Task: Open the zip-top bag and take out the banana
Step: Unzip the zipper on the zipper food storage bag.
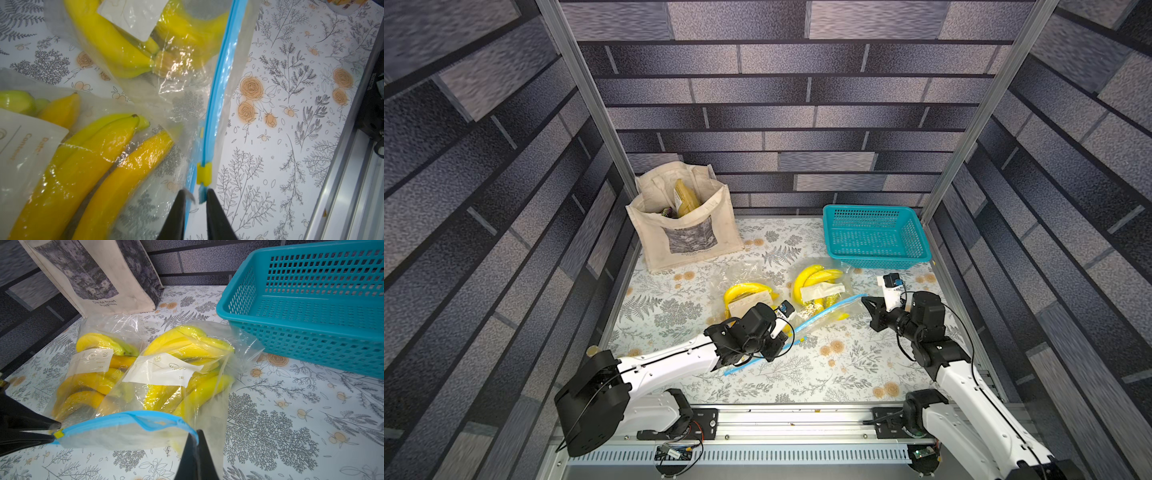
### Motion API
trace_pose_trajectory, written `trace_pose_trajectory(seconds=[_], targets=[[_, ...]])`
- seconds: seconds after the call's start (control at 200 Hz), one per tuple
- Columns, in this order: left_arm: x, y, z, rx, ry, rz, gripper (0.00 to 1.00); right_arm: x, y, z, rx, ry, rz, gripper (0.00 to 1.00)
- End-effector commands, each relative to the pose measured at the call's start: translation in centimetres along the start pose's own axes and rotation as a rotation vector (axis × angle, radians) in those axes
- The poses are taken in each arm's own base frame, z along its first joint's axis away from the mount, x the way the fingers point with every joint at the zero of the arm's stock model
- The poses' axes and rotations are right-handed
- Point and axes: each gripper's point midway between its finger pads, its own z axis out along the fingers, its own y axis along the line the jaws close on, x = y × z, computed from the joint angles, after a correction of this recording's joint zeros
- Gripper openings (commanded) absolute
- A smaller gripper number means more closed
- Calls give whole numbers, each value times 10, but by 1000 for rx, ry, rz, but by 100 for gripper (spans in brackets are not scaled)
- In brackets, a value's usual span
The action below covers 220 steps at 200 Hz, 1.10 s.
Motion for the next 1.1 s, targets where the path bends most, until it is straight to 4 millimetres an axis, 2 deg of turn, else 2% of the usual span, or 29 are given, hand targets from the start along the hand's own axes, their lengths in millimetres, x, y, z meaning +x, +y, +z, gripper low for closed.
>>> trace_pose_trajectory(seconds=[0.0, 0.12, 0.145, 0.21, 0.23, 0.27, 0.356, 0.446, 0.526, 0.596, 0.656, 0.666, 1.077, 1.097], targets=[[-8, -1, -13, -14, -4, -7, 39, -13, 2, -3, -11, -57, -14, 0], [-64, -6, -36, -16, -173, 24, 54, -13, 10, -3, -58, -63, -11, 0], [-82, -7, -43, -13, -233, 29, 57, -14, 10, -3, -63, -68, -12, 0], [-111, -11, -50, 6, -306, 49, 60, -13, 12, -4, -71, -72, -13, 0], [-119, -10, -51, 5, -318, 56, 64, -12, 13, -4, -74, -72, -14, 0], [-134, -9, -50, 4, -334, 65, 69, -13, 14, -4, -78, -75, -17, 0], [-162, -12, -39, 32, -335, 100, 72, -11, 18, -5, -102, -76, -20, 0], [-185, -20, -20, 99, -309, 141, 69, -10, 20, -5, -113, -74, -19, 0], [-194, -26, 2, 150, -268, 174, 64, -11, 21, -6, -120, -75, -21, 0], [-202, -31, 12, 182, -260, 196, 63, -11, 22, -6, -121, -75, -20, 0], [-205, -34, 20, 200, -255, 211, 61, -10, 21, -6, -121, -72, -19, 0], [-200, -34, 23, 204, -233, 208, 60, -10, 21, -5, -122, -71, -19, 0], [-186, -40, 43, 236, -188, 211, 59, -8, 19, -4, -111, -62, -19, 0], [-191, -40, 41, 235, -209, 213, 59, -8, 19, -4, -110, -63, -18, 0]])
